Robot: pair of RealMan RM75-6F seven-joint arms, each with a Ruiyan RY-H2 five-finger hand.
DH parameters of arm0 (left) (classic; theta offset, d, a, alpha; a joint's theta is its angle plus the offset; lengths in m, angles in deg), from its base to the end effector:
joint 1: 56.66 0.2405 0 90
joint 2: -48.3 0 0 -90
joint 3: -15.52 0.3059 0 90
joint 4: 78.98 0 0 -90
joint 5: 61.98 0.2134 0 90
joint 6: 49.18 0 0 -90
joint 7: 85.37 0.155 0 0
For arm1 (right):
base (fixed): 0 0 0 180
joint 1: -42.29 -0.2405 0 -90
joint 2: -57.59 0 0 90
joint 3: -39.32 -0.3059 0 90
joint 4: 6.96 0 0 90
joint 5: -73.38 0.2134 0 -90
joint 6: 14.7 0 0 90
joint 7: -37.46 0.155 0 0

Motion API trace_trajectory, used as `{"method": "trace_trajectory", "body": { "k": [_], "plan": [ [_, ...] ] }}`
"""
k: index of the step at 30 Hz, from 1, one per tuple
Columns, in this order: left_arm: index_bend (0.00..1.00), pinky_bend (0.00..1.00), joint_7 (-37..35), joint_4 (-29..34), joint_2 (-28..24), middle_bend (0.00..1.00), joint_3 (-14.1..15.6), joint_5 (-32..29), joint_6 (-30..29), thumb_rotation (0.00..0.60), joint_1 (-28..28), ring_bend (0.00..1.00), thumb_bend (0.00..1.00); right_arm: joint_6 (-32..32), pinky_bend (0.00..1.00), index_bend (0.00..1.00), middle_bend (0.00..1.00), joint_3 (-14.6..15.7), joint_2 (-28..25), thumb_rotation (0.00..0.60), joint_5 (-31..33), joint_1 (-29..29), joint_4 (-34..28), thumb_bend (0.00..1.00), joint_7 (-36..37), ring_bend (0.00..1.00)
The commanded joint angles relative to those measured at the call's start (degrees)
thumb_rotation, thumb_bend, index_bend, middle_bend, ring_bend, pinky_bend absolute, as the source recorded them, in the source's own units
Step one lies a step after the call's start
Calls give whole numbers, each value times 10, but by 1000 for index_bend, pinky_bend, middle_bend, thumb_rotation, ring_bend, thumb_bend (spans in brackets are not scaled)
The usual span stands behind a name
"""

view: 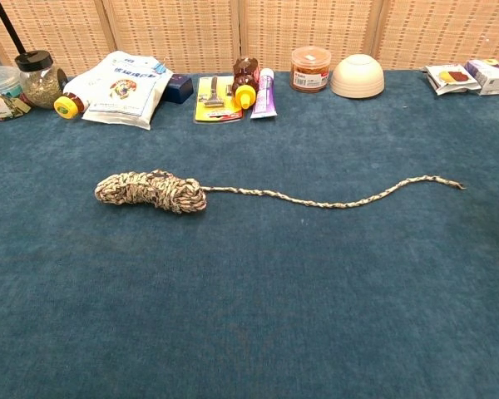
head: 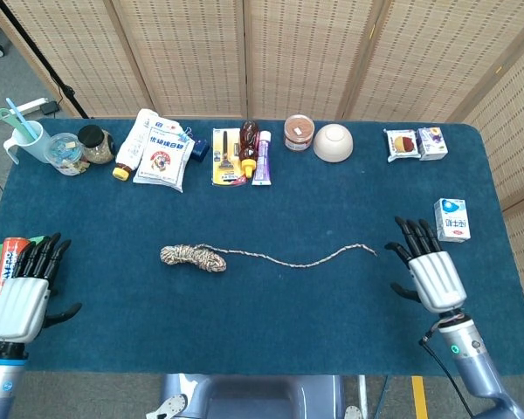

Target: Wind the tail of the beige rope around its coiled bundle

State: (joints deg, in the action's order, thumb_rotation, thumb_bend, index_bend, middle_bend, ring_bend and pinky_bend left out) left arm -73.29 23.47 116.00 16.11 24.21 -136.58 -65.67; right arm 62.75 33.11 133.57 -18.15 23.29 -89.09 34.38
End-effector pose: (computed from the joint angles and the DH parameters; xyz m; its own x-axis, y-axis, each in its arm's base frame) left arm -0.3035 0.2023 0.1397 0.3759 0.0097 0.9266 0.9232 -0.0901 -0.3735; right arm -0.3025 -0.2912 0.1011 0.4359 0.0331 0.8994 -0.8505 -0.3116 0.4237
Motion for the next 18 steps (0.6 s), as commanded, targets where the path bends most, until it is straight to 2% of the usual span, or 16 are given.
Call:
{"method": "trace_trajectory", "body": {
  "k": [1, 8, 18],
  "plan": [
    [0, 0, 4, -5, 5, 0, -7, -12, 14, 600, -5, 0, 80, -74, 0, 372, 0, -24, 23, 600, 36, -51, 15, 109, 1, 0],
    [0, 0, 9, -8, 10, 0, -11, -20, 33, 600, -9, 0, 80, -169, 0, 411, 0, -42, 66, 600, 91, -108, 72, 200, -25, 0],
    [0, 0, 12, -10, 13, 0, -20, -32, 47, 600, -13, 0, 80, -227, 0, 430, 0, -56, 109, 600, 139, -151, 137, 279, -43, 0]
  ]
}}
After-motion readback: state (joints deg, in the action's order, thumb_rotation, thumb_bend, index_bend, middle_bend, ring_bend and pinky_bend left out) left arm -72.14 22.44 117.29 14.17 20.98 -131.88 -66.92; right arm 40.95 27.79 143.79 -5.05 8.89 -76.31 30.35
